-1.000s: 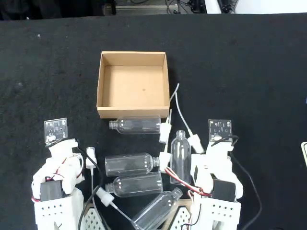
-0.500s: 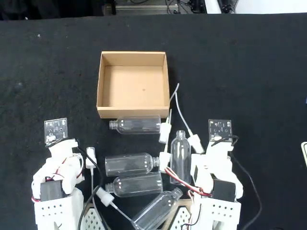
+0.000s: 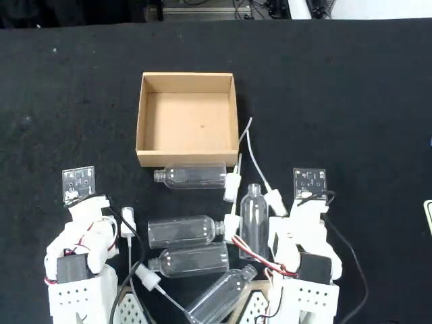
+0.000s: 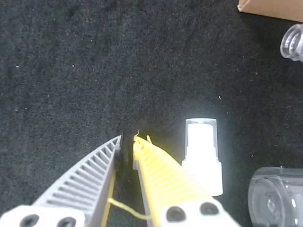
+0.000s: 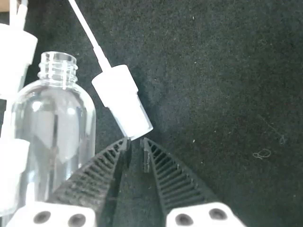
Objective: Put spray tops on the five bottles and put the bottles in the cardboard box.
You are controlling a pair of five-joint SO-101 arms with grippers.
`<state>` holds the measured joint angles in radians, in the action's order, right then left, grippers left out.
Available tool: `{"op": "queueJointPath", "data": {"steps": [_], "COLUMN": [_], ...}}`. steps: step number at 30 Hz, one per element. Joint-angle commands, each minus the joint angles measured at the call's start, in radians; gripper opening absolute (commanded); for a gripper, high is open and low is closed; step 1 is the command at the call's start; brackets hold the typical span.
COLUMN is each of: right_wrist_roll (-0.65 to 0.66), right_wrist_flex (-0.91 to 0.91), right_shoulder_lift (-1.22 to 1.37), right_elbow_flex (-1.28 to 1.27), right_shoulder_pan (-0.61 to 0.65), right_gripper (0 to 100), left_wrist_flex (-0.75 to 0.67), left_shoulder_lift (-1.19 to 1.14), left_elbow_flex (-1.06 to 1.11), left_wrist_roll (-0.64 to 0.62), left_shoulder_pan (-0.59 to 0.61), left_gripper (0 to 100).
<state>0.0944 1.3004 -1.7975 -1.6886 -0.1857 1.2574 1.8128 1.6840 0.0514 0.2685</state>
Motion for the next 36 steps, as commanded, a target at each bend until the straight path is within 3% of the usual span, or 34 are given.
{"op": "queueJointPath", "data": {"steps": [1, 12, 16, 20, 23, 26, 29, 32, 36], "right_wrist_roll": [-0.003, -0.005, 0.003, 0.003, 0.021, 0.183, 0.313, 0.262, 0.235], "right_wrist_flex": [0.009, 0.009, -0.002, -0.207, -0.336, -0.394, -0.376, -0.279, -0.163], "right_shoulder_lift": [-0.099, -0.099, -0.099, -0.097, -0.096, -0.096, -0.096, -0.097, -0.096], "right_elbow_flex": [0.005, 0.005, 0.005, 0.053, 0.125, 0.154, 0.203, 0.298, 0.355], "right_shoulder_pan": [0.014, 0.015, 0.014, -0.018, -0.092, -0.129, -0.126, -0.126, -0.072], "right_gripper": [1.1, 1.1, 1.5, 1.5, 1.5, 1.5, 1.5, 1.5, 1.6], "left_wrist_flex": [0.018, 0.009, -0.107, -0.262, -0.324, -0.259, -0.127, -0.014, 0.13], "left_shoulder_lift": [0.018, 0.018, 0.018, 0.018, 0.018, 0.017, -0.006, -0.11, -0.39], "left_elbow_flex": [0.016, 0.016, 0.016, -0.042, -0.127, -0.277, -0.46, -0.605, -0.774], "left_wrist_roll": [0.008, 0.012, 0.025, 0.279, 0.413, 0.428, 0.433, 0.433, 0.529], "left_shoulder_pan": [-0.001, -0.002, 0.027, 0.197, 0.254, 0.228, 0.134, 0.047, -0.094], "left_gripper": [3, 3, 3, 3, 3, 4, 15, 29, 26]}}
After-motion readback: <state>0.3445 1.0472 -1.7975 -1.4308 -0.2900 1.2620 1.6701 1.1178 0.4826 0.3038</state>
